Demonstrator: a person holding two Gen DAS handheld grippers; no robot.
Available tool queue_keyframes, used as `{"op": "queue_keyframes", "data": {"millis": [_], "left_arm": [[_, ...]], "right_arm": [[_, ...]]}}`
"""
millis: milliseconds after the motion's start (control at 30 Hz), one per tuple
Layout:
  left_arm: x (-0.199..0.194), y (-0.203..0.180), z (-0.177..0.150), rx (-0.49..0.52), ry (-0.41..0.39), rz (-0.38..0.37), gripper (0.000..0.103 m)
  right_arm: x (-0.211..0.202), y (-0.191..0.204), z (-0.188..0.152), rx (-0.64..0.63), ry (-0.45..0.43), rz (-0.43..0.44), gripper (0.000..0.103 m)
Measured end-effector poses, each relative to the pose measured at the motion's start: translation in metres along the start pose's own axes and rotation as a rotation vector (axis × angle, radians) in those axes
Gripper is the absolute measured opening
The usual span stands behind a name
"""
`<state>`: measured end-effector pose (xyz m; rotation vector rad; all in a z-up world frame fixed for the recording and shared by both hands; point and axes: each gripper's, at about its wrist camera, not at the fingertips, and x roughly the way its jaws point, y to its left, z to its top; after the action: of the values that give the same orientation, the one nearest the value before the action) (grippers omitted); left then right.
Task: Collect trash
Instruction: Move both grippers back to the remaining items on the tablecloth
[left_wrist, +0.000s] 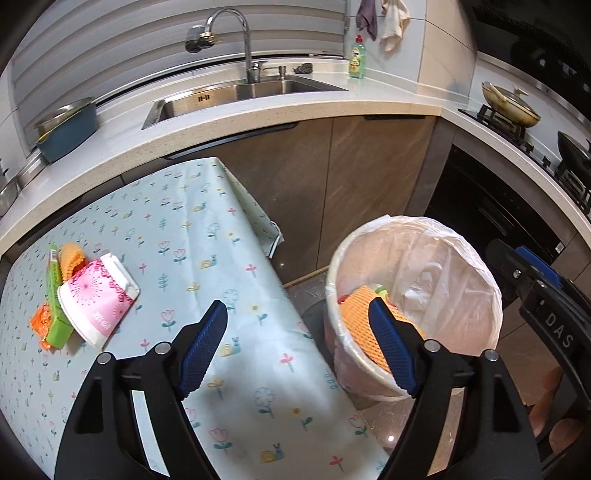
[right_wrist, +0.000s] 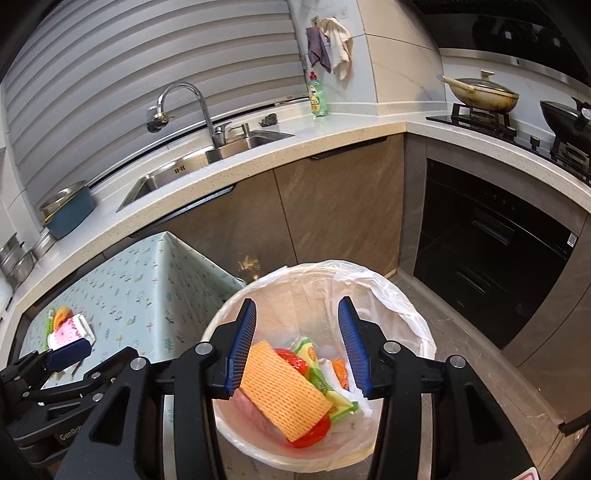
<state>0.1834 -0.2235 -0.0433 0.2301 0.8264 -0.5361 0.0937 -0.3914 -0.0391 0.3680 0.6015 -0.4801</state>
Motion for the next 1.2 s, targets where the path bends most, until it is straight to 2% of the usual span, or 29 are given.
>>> {"op": "queue_keyframes", "data": {"millis": [400, 867, 1200], "left_arm": [[-0.028, 0.077, -0.012, -0.131, -0.023, 0.070, 0.078], [-0.062, 0.200, -0.041, -0.311, -0.026, 0.173, 0.079], [-0.066, 0.278, -0.071, -0.385, 0.002, 0.250, 0.079]], "right_arm": [[-0.029, 0.084, -0.005, -0.124, -0.019, 0.105, 0.049], [-0.040, 0.187, -0.033, -0.229, 0.027, 0.219, 0.049], [-0.030, 0.256, -0.059, -0.299, 0.079, 0.277, 0.049]]}}
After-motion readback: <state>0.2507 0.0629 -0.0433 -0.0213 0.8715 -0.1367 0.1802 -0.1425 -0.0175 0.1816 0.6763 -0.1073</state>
